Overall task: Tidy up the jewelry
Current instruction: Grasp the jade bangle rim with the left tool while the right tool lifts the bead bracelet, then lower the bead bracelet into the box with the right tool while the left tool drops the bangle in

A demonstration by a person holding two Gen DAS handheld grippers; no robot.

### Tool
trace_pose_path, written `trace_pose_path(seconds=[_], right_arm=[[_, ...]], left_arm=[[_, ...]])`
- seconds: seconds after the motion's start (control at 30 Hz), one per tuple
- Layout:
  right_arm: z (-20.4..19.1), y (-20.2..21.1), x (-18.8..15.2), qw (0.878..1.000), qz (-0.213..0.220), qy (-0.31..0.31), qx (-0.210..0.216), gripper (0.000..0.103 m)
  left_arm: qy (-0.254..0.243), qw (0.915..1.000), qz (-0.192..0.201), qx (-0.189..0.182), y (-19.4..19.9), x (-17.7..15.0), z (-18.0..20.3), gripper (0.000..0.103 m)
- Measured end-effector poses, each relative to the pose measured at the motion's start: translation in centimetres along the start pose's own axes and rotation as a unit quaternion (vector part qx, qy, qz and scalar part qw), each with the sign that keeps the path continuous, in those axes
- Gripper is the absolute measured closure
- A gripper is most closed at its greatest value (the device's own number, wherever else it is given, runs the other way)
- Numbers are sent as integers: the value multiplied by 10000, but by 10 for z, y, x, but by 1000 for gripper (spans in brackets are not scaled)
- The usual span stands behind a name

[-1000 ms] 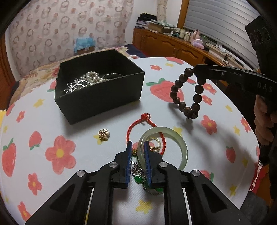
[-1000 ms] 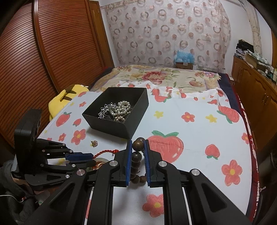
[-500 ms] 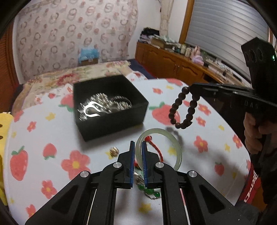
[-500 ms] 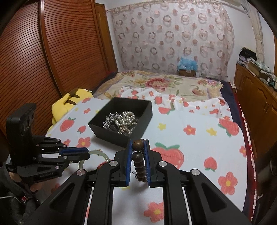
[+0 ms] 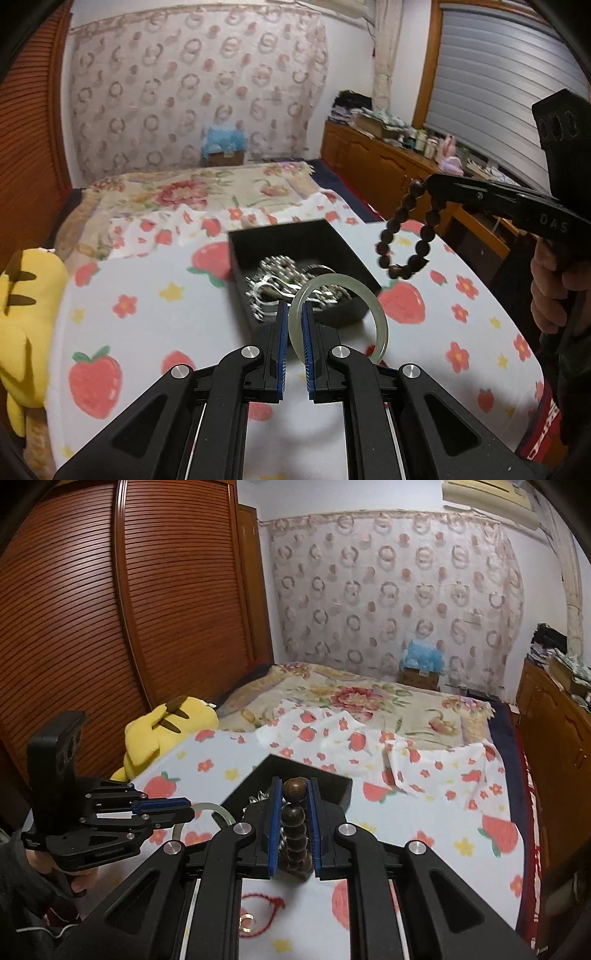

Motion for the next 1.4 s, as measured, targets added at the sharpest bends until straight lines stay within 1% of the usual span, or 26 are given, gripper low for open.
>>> trace_pose_path(seconds=[0.07, 0.13, 0.33, 0.63, 0.8, 0.9, 1.13, 1.27, 1.4], right_arm=[[-1, -9, 4, 9999, -20, -33, 130, 88], [0, -20, 5, 9992, -100, -146, 365, 88], [2, -45, 2, 9987, -318, -85, 396, 88], [7, -73, -13, 9978, -596, -82, 288, 87], [12, -70, -15, 9979, -586, -128, 241, 87], [17, -65, -21, 9980, -595, -172, 147, 87], [27, -48, -53, 9967, -758, -255, -136, 87], [29, -38, -69, 9957, -824, -354, -228, 87], [31, -31, -78, 9950, -854, -464, -242, 87]], left_arm=[[19, 10000, 24, 51, 0, 2, -4, 96], [60, 9999, 28, 98, 0, 4, -10, 96], [119, 9997, 86, 186, -2, 12, -20, 96], [128, 9996, 115, 242, -11, 20, -28, 96], [74, 9996, 157, 240, -23, 31, -29, 96], [69, 9997, 119, 224, -31, 33, -27, 96], [44, 9999, -117, 55, -64, 33, -17, 96], [-5, 9996, -263, -32, -80, 28, -9, 96], [-80, 9994, -326, -101, -88, 24, -2, 96]])
Point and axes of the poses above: each gripper's, at about its wrist camera, not at the fingertips, and y roughly against the way its jaws point, z to its right, x to its top, the point moved 3 cm from there along -y, roughly the way its jaws point, and after that the axes turned 11 degrees about z, right-handed, at the moved point
